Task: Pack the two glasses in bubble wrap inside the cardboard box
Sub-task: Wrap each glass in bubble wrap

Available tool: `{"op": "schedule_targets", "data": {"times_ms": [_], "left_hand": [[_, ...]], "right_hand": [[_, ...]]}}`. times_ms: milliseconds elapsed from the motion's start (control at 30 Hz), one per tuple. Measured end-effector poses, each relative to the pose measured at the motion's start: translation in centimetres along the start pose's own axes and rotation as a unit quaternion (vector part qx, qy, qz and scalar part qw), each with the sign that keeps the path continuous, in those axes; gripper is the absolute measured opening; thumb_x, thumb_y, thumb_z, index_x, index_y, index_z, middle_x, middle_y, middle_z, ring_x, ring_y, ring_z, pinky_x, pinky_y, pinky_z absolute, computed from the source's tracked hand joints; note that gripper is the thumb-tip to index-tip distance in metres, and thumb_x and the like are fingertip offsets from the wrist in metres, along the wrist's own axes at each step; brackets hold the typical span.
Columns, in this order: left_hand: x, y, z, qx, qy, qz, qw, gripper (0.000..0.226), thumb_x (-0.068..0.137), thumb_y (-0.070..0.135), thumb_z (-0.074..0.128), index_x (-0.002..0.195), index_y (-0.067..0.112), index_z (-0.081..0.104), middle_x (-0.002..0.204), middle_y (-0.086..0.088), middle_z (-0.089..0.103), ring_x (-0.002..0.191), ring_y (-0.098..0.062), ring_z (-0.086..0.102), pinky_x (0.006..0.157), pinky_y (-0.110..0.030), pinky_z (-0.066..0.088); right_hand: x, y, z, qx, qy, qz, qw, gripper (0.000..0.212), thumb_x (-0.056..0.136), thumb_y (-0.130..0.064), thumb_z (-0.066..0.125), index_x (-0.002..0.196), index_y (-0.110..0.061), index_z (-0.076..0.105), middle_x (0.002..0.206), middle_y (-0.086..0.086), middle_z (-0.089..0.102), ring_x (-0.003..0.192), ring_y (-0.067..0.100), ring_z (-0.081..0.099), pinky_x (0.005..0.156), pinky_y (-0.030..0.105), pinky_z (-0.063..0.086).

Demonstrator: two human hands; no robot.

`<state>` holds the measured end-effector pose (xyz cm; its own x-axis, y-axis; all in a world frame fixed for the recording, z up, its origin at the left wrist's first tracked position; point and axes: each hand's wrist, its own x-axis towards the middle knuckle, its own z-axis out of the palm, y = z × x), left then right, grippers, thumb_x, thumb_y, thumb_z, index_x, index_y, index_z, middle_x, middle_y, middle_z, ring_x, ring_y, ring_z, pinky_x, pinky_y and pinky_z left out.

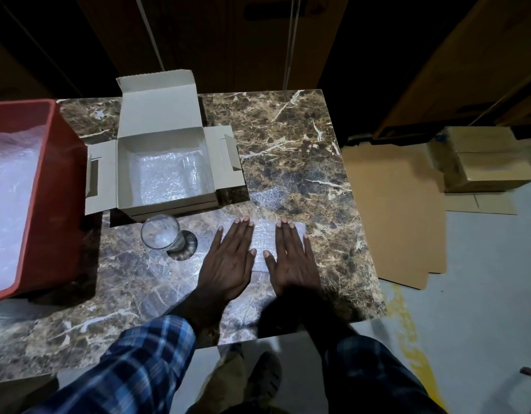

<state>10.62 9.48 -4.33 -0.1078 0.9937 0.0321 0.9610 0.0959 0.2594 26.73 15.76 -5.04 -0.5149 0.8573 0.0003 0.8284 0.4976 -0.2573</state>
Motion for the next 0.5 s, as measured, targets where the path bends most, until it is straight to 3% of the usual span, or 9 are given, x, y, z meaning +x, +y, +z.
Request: {"op": "schedule_targets", "data": {"times_ms": [167,267,367,500], "left_hand": [[-0.6,-1.1,-0.5,0.003,-0.007,-0.047,0.999,0.062,0.105,0.037,0.027,0.158,0.005,0.019,0.166,-0.012,0.013,0.155,-0.023,0.008,0.125,-0.045,0.007],[-0.7,-0.3,-0.8,0.013,0.003,-0.008,1.0,0.061,0.105,0.032,0.031,0.158,0.004,0.019,0.166,-0.013,0.013,0.155,-0.024,0.007,0.125,-0.047,0.007],[-0.6,0.2,-0.5,0.015,-0.008,0.039,0.999,0.058,0.105,0.029,0.028,0.157,0.005,0.024,0.166,-0.011,0.018,0.154,-0.022,0.011,0.124,-0.048,0.01],[-0.7,-0.8,-0.3,0.03,-0.042,0.012,0.999,0.062,0.106,0.042,0.024,0.159,0.01,0.019,0.167,-0.005,0.013,0.155,-0.018,0.007,0.125,-0.048,0.005]], "right_hand": [[-0.8,1.1,-0.8,-0.015,0.043,0.062,0.997,0.068,0.106,-0.05,0.028,0.155,-0.003,0.029,0.163,0.015,0.024,0.151,0.028,0.025,0.123,0.046,0.02],[0.0,0.4,-0.8,-0.028,0.029,0.001,0.999,0.064,0.106,-0.042,0.028,0.156,-0.002,0.025,0.165,0.016,0.018,0.153,0.027,0.015,0.124,0.048,0.014],[0.4,-0.2,-0.2,-0.021,0.003,-0.062,0.998,0.059,0.104,-0.033,0.03,0.155,-0.003,0.029,0.164,0.014,0.022,0.152,0.026,0.02,0.121,0.048,0.019],[-0.4,1.2,-0.1,-0.034,0.005,-0.038,0.999,0.063,0.105,-0.045,0.03,0.155,-0.007,0.031,0.163,0.009,0.025,0.151,0.022,0.024,0.122,0.044,0.017]]}}
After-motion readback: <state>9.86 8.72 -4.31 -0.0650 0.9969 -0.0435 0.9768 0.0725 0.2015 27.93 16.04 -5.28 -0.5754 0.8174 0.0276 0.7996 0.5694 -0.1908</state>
